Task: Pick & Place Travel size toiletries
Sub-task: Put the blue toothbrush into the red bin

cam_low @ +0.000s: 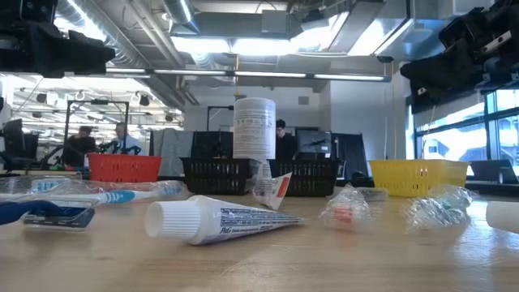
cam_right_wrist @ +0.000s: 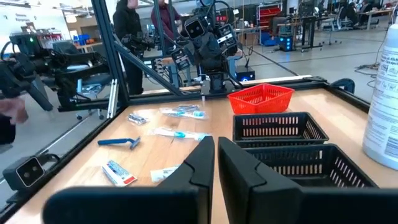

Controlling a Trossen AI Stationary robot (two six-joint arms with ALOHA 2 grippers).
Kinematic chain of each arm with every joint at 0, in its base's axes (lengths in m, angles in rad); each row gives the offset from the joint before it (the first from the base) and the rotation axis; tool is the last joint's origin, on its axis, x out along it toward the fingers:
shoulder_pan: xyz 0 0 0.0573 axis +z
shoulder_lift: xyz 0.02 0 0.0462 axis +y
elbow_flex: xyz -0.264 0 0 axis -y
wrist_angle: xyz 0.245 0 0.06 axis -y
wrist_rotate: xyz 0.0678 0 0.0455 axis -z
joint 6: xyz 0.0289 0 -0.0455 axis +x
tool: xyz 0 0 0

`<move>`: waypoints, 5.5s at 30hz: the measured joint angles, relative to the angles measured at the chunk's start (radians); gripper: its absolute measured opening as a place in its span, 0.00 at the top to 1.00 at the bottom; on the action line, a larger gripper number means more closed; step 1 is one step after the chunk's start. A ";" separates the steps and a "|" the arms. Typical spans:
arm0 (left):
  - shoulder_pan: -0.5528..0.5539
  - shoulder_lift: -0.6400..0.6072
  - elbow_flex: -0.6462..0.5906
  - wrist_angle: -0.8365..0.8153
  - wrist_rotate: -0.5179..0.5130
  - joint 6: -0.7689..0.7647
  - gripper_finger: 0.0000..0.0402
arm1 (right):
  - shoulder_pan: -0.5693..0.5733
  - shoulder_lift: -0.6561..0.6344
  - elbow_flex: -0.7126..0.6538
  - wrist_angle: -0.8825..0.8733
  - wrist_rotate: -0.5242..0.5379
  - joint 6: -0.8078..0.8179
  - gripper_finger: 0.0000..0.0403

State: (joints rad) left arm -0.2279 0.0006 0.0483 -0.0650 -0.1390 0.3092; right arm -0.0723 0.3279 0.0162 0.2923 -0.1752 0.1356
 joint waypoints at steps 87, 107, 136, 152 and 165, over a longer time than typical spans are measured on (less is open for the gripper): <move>-0.217 0.961 0.507 -0.708 -0.021 -1.487 0.63 | 0.011 0.832 0.297 0.440 0.142 -0.128 0.53; -0.337 1.253 0.506 -0.618 -0.003 -1.737 0.63 | 0.011 0.832 0.297 0.440 0.166 -0.120 0.53; -0.422 1.385 0.502 -0.513 -0.126 -1.737 0.78 | 0.011 0.832 0.297 0.439 0.186 -0.118 0.53; -0.447 1.390 0.522 -0.267 -0.545 -1.760 0.96 | 0.011 0.832 0.296 0.438 0.186 -0.118 0.53; -0.211 1.305 0.604 -0.362 -0.790 -1.524 0.96 | 0.010 0.832 0.296 0.439 0.186 -0.118 0.55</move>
State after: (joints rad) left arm -0.4392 1.3060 0.6521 -0.4268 -0.9287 -1.2150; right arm -0.0619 1.1595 0.3126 0.7316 0.0113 0.0177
